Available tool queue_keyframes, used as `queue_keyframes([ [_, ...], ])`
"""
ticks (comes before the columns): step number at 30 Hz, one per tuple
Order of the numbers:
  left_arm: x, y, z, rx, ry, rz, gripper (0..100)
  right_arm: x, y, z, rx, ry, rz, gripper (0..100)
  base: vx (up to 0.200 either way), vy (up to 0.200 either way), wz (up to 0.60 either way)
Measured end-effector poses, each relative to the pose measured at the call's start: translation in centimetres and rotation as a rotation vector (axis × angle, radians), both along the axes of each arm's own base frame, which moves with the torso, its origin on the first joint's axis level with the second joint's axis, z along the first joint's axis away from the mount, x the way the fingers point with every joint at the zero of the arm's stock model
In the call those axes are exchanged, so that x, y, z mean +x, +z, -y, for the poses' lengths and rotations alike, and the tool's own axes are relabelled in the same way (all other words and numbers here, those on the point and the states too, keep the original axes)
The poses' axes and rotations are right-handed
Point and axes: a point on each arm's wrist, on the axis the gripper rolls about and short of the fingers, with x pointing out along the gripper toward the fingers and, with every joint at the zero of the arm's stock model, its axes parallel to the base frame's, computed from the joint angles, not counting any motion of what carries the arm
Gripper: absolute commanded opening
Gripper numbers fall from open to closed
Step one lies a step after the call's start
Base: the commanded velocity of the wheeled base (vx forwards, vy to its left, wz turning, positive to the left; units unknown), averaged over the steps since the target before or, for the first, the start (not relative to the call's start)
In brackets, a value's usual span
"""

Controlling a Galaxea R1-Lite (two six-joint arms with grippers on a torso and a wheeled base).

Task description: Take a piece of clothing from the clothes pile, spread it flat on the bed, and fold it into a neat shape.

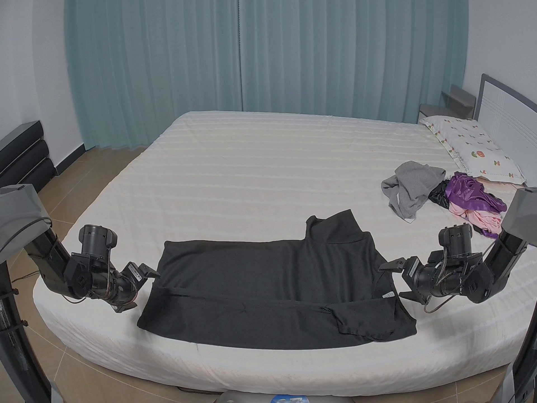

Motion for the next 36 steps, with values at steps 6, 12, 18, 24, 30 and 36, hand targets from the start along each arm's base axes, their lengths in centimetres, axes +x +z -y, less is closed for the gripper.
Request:
queue_keyframes([
  [6,0.1,0.1,0.0,-0.008,0.009,0.005,100,-0.5,-0.1,0.1,0.007,-0.008,-0.015,100,0.0,0.0,0.0],
  [12,0.1,0.2,0.0,-0.011,0.009,0.006,100,-0.6,0.0,0.1,0.008,-0.008,-0.013,100,0.0,0.067,0.0],
  [18,0.0,0.3,0.2,-0.01,0.002,0.008,100,-0.6,0.0,0.0,0.008,-0.006,-0.011,100,0.0,0.0,0.0],
  [24,0.4,0.6,0.2,-0.009,0.0,0.025,100,-0.5,0.1,-0.1,0.009,-0.001,-0.007,100,0.0,0.0,0.0],
  [30,2.0,1.6,0.2,-0.006,0.001,0.086,100,-0.4,0.2,-0.1,0.007,-0.001,-0.001,100,0.0,0.0,0.0],
  [36,5.1,3.0,0.2,-0.004,-0.001,0.18,100,-0.2,0.3,-0.2,0.004,0.0,0.007,100,0.0,0.0,0.0],
])
